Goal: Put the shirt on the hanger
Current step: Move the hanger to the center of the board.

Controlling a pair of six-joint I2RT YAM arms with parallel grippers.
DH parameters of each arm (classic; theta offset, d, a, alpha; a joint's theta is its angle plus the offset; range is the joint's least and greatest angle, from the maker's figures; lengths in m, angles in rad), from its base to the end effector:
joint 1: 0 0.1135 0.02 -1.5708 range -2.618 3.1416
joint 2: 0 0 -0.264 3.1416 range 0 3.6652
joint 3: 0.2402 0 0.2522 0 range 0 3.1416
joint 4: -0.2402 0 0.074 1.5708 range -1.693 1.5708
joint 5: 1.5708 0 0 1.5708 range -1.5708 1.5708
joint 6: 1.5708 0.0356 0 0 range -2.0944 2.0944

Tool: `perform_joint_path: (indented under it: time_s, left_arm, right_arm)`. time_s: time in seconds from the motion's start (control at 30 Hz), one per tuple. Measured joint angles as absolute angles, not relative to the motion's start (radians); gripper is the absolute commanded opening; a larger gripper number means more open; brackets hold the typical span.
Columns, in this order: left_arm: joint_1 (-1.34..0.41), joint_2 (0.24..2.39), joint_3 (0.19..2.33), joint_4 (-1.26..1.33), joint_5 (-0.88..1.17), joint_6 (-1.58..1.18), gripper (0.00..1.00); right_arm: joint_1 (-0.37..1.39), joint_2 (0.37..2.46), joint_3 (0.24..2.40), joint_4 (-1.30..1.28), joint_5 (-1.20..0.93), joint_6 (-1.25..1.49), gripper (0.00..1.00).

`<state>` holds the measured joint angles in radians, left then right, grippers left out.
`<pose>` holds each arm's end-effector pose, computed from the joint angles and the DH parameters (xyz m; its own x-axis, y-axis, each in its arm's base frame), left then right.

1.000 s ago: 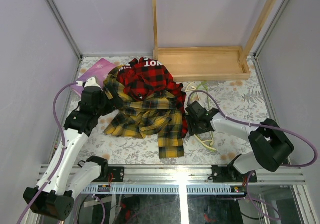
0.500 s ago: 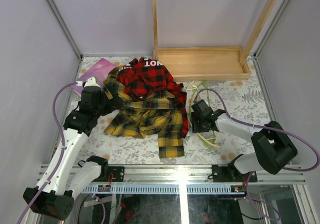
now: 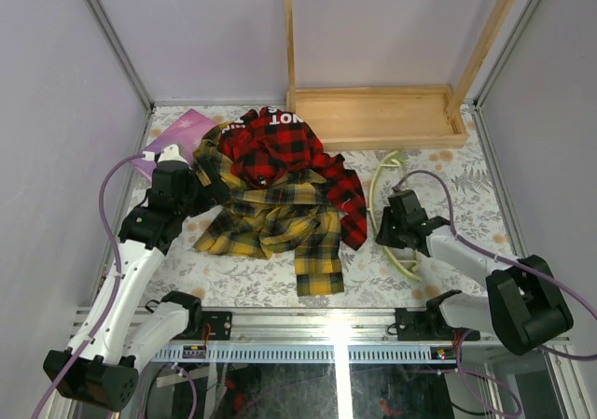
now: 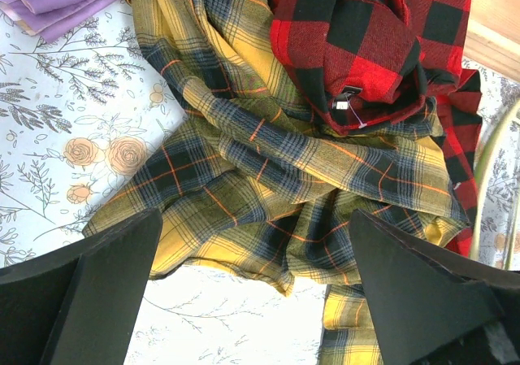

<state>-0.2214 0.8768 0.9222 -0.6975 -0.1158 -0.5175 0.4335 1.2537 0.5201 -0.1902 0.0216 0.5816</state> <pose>0.1766 -0.0355 0.3211 -0.5781 -0.3736 -0.7254 -0.1812 0.9256 -0.3323 0.2053 0.0942 0.1574 -0.8293 0.2214 -0.5132 0.0568 0.9468 0.3168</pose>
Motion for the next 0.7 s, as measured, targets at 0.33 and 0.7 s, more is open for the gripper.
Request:
perform_joint_path:
  time_s: [0.33,0.7]
  left_arm:
    - [-0.221,0.874,0.922,-0.697,-0.115,-0.517,0.99]
    - [-0.221,0.874,0.921,-0.696,-0.084,-0.517,0.99]
  right_arm:
    - [0.347,1.124,0.440,-0.207,0.124,0.629,0.42]
    - [0.338,1.056,0.574,-0.386,0.163,0.581,0.65]
